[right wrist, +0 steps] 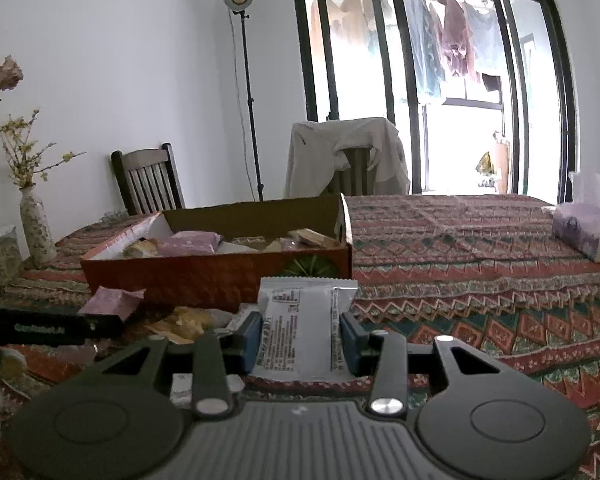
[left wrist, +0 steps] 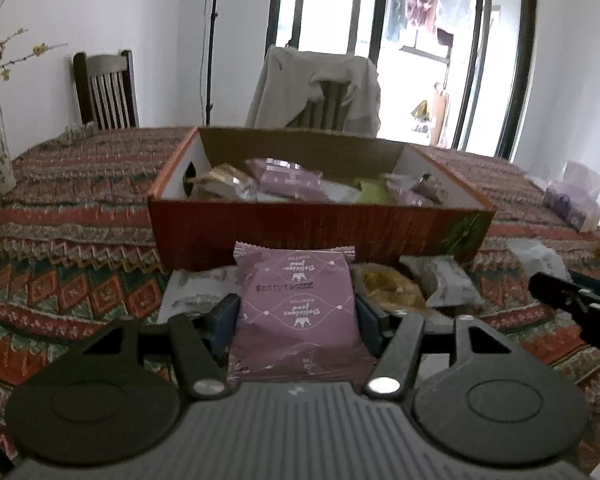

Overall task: Organize snacks
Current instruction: 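Carry both packets into the cardboard box and open both grippers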

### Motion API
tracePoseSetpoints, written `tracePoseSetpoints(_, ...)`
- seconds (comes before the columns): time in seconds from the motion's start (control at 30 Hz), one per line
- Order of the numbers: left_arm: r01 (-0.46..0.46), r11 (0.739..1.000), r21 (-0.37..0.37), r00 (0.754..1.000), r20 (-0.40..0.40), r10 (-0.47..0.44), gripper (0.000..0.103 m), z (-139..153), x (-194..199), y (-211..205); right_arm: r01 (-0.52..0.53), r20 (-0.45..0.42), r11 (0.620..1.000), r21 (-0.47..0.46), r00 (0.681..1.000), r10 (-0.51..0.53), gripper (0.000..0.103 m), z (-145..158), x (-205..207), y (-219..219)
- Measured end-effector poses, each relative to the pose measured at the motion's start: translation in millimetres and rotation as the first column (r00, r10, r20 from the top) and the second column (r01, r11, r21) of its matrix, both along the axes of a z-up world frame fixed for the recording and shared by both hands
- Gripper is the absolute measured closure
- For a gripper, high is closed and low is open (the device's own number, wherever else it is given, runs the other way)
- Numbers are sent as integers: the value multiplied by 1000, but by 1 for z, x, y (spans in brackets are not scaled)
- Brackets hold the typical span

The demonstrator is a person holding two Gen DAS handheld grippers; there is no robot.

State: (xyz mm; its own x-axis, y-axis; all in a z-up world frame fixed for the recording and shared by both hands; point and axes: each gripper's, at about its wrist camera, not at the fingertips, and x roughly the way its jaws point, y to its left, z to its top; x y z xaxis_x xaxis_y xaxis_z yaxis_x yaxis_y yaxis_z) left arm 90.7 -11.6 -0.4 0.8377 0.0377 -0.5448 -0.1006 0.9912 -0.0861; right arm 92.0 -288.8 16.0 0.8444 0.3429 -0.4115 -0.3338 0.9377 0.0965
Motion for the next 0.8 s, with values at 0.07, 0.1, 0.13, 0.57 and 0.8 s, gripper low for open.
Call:
tracePoseSetpoints(0.07,5,1000,-1,1000,21,-5,40,6,-3,1,-3,9,1000,-5,1000,3,62,3,1,3)
tracePoseSetpoints(0.1,7,1000,1,1000,30,-7,40,9,-4,1,-5,14,1000,-7,1000,5,63,4,1,4)
tracePoseSetpoints(0.13,9,1000,0,999,38,-9,40,11,-4,2,-7,18,1000,-8,1000,7,62,6,2,6)
tracePoseSetpoints(0.57,38,998,-51,989,144,-30,40,51,28,9,-20,124,1000,-18,992,22,62,39,43,31)
tracePoseSetpoints(0.8,23,998,-66,982,189,-10,40,62,62,13,-16,165,999,-31,986,21,62,55,79,47)
